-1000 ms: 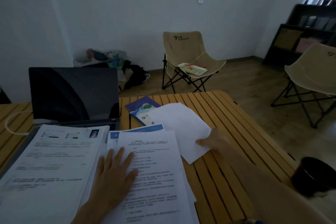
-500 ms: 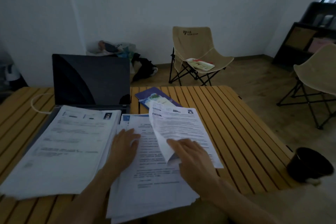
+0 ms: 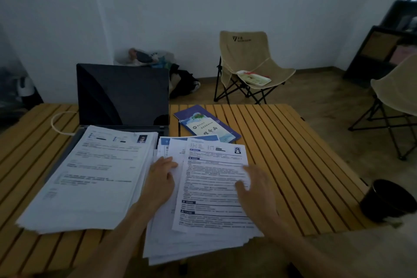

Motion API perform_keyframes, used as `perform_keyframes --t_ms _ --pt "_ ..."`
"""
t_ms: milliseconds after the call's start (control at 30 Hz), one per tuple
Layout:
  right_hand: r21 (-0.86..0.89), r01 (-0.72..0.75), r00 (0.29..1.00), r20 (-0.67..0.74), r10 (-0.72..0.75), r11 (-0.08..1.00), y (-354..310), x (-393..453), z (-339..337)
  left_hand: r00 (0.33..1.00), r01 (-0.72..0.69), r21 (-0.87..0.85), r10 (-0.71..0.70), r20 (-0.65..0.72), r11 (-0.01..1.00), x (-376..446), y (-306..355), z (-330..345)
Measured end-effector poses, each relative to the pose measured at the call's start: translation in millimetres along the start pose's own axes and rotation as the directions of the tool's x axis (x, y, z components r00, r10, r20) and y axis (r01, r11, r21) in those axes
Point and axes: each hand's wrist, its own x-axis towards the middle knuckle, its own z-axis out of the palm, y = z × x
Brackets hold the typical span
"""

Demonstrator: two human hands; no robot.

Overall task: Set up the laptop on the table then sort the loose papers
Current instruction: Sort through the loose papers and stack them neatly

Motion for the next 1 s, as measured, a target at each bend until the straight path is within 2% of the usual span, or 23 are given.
perform_keyframes --t_ms 33,67,133,233,300,367,433,500,600,667,733,800,833,900,1000 --pt "0.007 -0.161 0.987 -0.011 0.161 0.987 5.9 11.1 -0.1 1.0 0.008 -0.015 -0.008 0.002 1.0 0.0 1.4 1.8" --pt "-0.019 -0.25 0.967 0.047 0.251 0.968 9.0 20.5 5.0 1.0 0.013 -0.047 -0.013 0.005 0.999 0.1 5.3 4.2" --pt "-0.121 -0.24 0.952 0.164 0.258 0.963 4.2 27.8 19.5 0.999 0.012 -0.127 -0.007 0.04 0.992 -0.2 17.6 8.4" --pt "-0.137 -0.157 0.976 0.128 0.175 0.978 -7.3 28.7 31.5 0.993 0.032 -0.241 -0.003 0.12 0.97 -0.5 29.1 15.9" --pt "-0.15 -0.284 0.954 0.058 0.295 0.947 -3.3 31.9 30.6 0.996 0.028 -0.229 -0.006 0.093 0.973 -0.9 31.7 18.2" --pt "-0.137 -0.423 0.902 0.035 0.431 0.896 3.8 33.3 25.7 0.997 0.075 -0.292 -0.065 0.043 0.953 0.8 37.6 17.2" --pt "-0.169 -0.382 0.915 0.071 0.397 0.909 8.9 29.8 29.0 0.992 0.123 -0.372 -0.108 0.062 0.92 1.5 47.2 15.0" --pt "-0.139 -0.298 0.947 0.082 0.311 0.944 8.8 25.6 34.0 0.982 0.187 -0.454 -0.163 0.092 0.871 5.1 51.3 13.6" --pt "-0.042 -0.311 0.95 -0.004 0.312 0.949 12.6 27.2 27.1 0.96 0.267 -0.588 -0.264 0.093 0.764 15.1 51.1 4.9" --pt "-0.061 -0.28 0.959 0.023 0.282 0.958 17.7 26.0 23.2 0.89 0.406 -0.643 -0.439 0.119 0.649 27.3 52.7 -3.9" --pt "-0.049 -0.24 0.966 0.084 0.244 0.97 21.6 23.1 24.5 0.823 0.514 -0.69 -0.52 0.229 0.51 38.7 53.5 -10.1" --pt "-0.007 -0.221 0.971 0.09 0.221 0.975 23.9 21.1 24.8 0.785 0.59 -0.688 -0.497 0.37 0.421 47.2 56.9 -8.1" --pt "0.023 -0.216 0.973 0.086 0.213 0.976 24.9 20.8 24.4 0.793 0.594 -0.672 -0.462 0.397 0.442 49.2 60.4 -5.6" --pt "0.123 -0.229 0.972 0.079 0.22 0.966 26.5 19.9 21.2 0.853 0.52 -0.633 -0.388 0.349 0.574 48.1 71.6 -1.4" --pt "0.446 -0.308 0.951 0.111 0.29 0.84 31.8 22.2 6.6 0.931 0.365 -0.652 -0.276 0.24 0.665 44.5 87.7 -2.9"
